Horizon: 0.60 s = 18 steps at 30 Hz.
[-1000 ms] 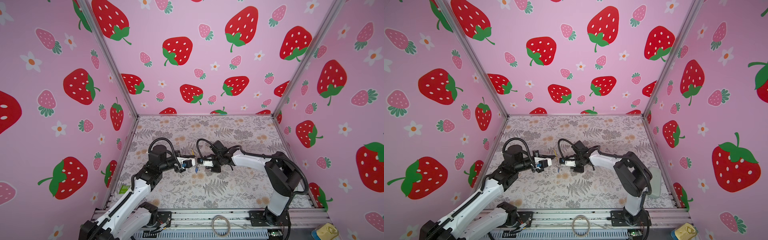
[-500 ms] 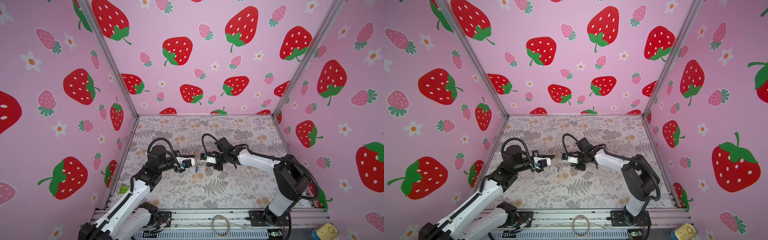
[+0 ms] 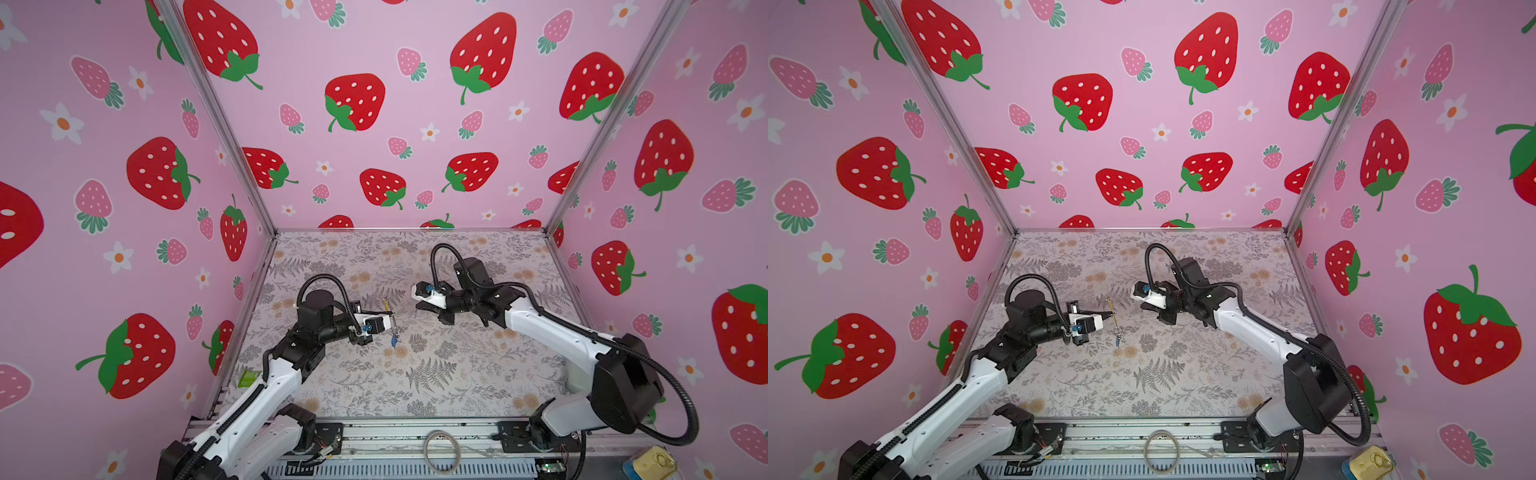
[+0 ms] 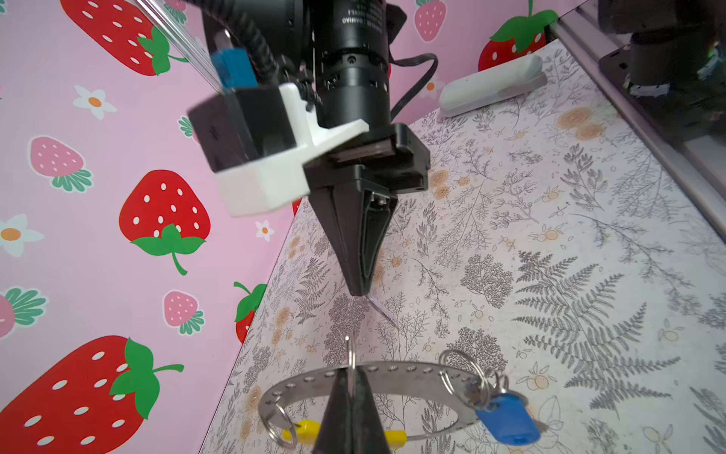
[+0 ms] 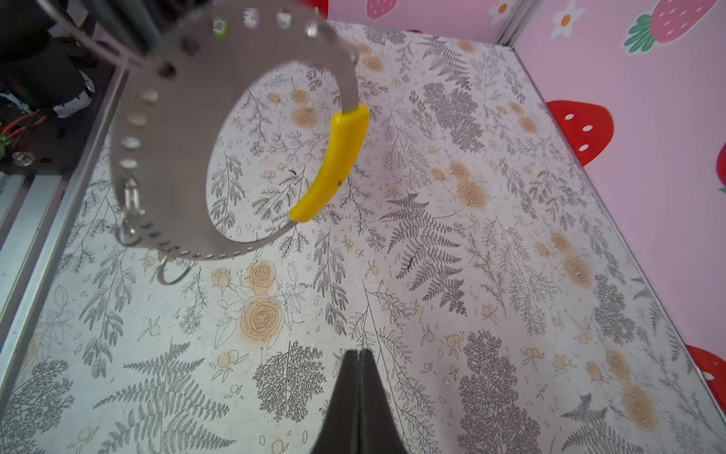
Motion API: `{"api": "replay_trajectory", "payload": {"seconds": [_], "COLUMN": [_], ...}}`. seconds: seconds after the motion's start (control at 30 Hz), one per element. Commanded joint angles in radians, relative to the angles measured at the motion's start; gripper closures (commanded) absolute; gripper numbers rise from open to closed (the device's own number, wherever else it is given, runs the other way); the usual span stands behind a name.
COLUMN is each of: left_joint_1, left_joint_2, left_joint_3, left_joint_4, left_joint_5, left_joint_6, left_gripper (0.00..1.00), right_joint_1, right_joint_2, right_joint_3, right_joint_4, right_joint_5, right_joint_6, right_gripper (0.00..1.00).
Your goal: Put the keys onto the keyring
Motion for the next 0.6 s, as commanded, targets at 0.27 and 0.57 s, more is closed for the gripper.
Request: {"api": "replay_trajectory", "payload": {"seconds": [0.27,0.57], "left_joint_1": [-0.033,-0.033], "left_joint_2": [0.046,0.077], "left_joint_3": [0.077,0.150], "left_joint_4": [-0.040,-0.130], "left_joint_5": [0.036,0.069], "left_joint_6": [0.032,0.072], "left_gripper": [1.00,1.00], "right_joint_1": [-0.009,-0.008], "right_joint_2": [-0.149,-0.218], "right_joint_3": [0.010,-0.045], "right_joint_4": [0.073,0.080], "right_joint_5": [-0.164,-0.234], "right_joint_6": [0.048,-0.057], "right_gripper": [1.00,1.00]}}
